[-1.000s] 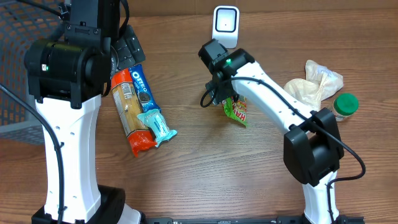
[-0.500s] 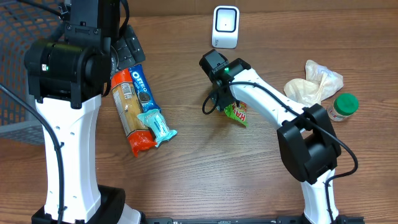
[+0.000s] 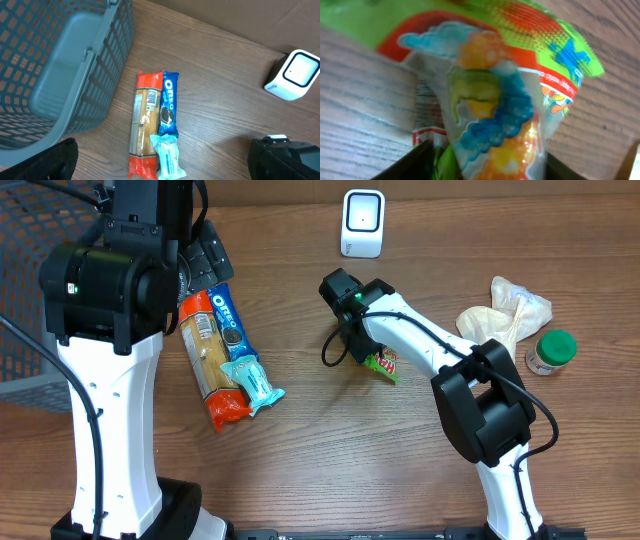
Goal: Scan the item barcode
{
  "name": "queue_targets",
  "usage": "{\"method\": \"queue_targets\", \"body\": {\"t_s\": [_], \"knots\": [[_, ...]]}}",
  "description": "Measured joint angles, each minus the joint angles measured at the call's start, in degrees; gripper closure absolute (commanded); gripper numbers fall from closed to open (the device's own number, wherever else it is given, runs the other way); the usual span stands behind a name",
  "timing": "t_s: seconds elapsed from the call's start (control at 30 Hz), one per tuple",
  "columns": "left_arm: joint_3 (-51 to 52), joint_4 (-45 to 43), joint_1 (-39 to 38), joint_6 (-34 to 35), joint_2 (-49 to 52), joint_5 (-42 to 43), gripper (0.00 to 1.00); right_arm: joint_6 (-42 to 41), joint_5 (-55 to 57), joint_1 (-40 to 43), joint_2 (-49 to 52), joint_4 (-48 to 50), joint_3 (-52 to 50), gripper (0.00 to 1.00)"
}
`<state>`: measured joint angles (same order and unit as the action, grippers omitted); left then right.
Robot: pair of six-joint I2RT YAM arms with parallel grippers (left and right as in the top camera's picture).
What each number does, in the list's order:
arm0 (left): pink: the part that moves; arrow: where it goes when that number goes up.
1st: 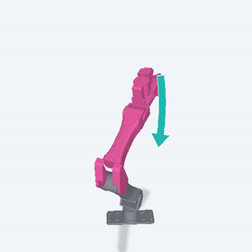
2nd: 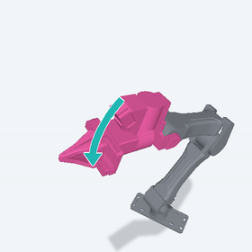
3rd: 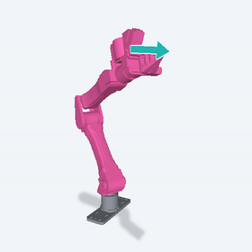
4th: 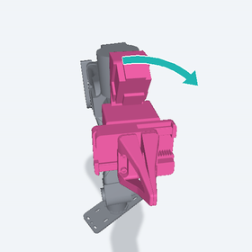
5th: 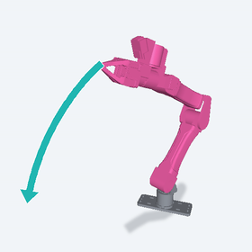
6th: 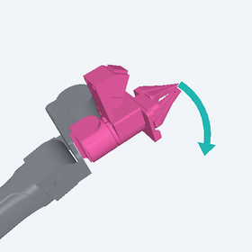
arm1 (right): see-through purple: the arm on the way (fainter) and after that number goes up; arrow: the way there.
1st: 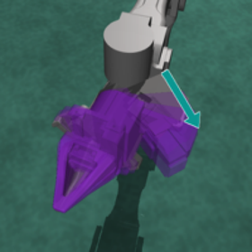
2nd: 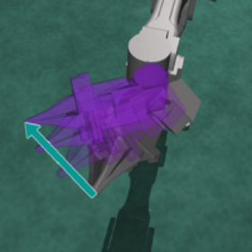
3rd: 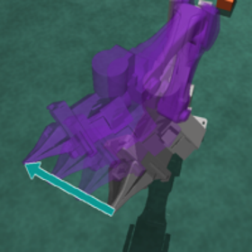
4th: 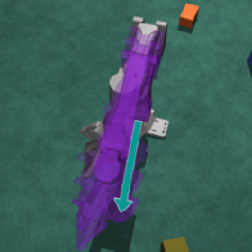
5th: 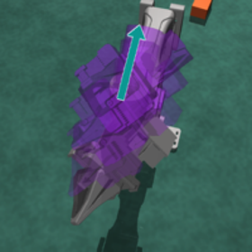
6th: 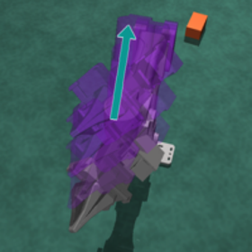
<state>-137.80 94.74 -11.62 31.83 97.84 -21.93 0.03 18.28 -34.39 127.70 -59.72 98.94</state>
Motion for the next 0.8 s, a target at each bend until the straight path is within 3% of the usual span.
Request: {"method": "queue_targets", "body": {"t_s": [0.07,0.13,0.33,0.47,0.8], "knots": [[0.00,0.00,0.00,0.00,0.00,0.00,0.00,-0.52,0.17,0.00,0.00,-0.11,0.00,0.73],[0.00,0.00,0.00,0.00,0.00,0.02,0.00,-1.14,0.37,-0.11,-0.02,-0.42,0.07,0.80],[0.00,0.00,0.00,0.00,0.00,0.00,0.00,-2.60,-0.13,-0.20,-0.02,-3.78,0.87,0.81],[0.00,0.00,0.00,0.00,0.00,0.02,0.00,-2.58,-6.16,0.28,-0.02,-6.29,2.29,0.81],[0.00,0.00,0.00,0.00,0.00,0.00,0.00,5.16,-43.10,9.05,-3.21,-8.00,4.13,0.88]]}}
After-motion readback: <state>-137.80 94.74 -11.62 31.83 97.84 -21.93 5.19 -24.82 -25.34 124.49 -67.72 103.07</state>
